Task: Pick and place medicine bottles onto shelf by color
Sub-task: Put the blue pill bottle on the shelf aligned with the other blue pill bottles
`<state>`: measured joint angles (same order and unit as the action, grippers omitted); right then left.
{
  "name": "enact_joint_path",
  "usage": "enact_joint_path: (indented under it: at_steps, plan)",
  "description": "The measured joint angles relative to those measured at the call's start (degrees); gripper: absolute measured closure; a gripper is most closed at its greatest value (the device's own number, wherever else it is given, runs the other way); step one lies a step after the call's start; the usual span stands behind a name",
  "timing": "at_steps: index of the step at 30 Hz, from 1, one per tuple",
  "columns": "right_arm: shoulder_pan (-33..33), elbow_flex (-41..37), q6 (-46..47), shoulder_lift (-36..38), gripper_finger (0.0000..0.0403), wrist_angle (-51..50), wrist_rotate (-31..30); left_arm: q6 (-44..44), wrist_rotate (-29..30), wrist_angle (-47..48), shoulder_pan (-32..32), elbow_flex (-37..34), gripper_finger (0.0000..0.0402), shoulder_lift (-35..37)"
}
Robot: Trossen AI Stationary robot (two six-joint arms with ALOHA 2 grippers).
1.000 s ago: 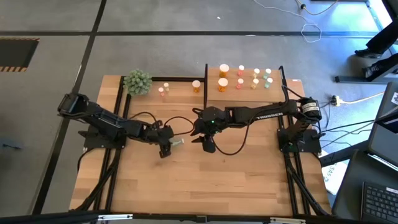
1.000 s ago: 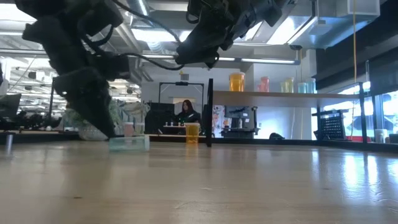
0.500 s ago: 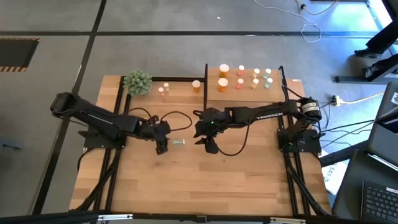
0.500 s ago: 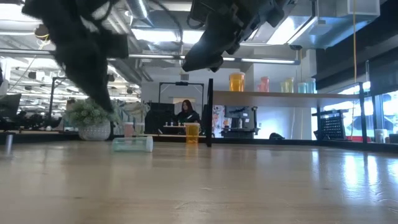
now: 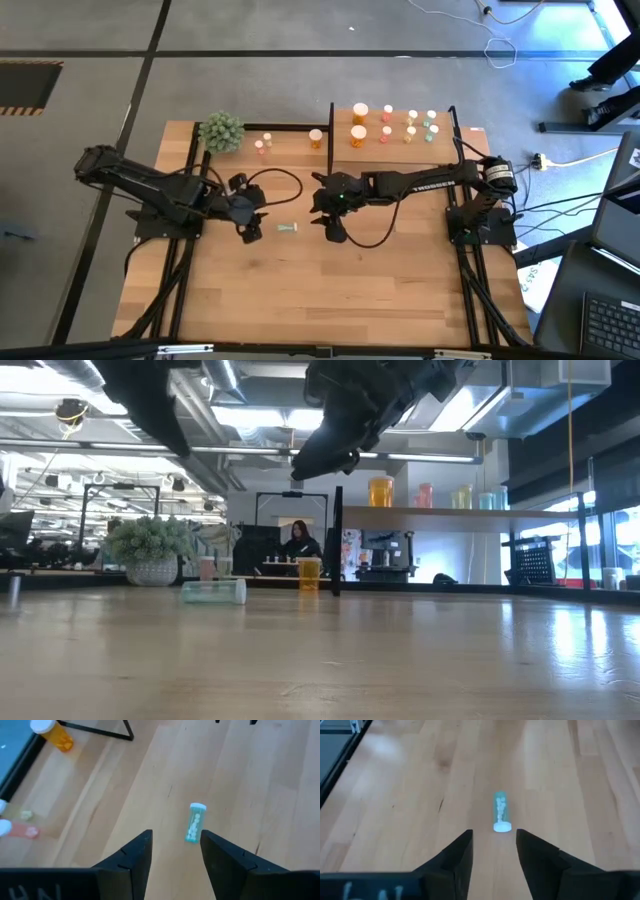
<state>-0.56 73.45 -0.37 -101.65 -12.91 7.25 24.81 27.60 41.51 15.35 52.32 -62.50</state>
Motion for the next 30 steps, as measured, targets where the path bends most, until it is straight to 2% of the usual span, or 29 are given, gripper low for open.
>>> enact_joint_path:
  at_steps: [10,17,27,30]
  plan:
    - [-0.1,0.0,-3.1,0.0,0.0253,2.5,1.9,0.0,1.3,3.3,1.0,2.7,0.0239,0.0]
    - [-0.1,0.0,-2.9,0.0,0.0251,2.4,-0.1,0.0,1.5,3.6,1.0,2.7,0.0239,0.0]
    - [-0.1,0.0,-2.9,0.0,0.0201,2.4,-3.6,0.1,1.5,3.5,1.0,2.7,0.0239,0.0]
    - [-0.1,0.0,-3.2,0.0,0.0192,2.4,-2.9,0.1,1.5,3.5,1.0,2.7,0.0239,0.0]
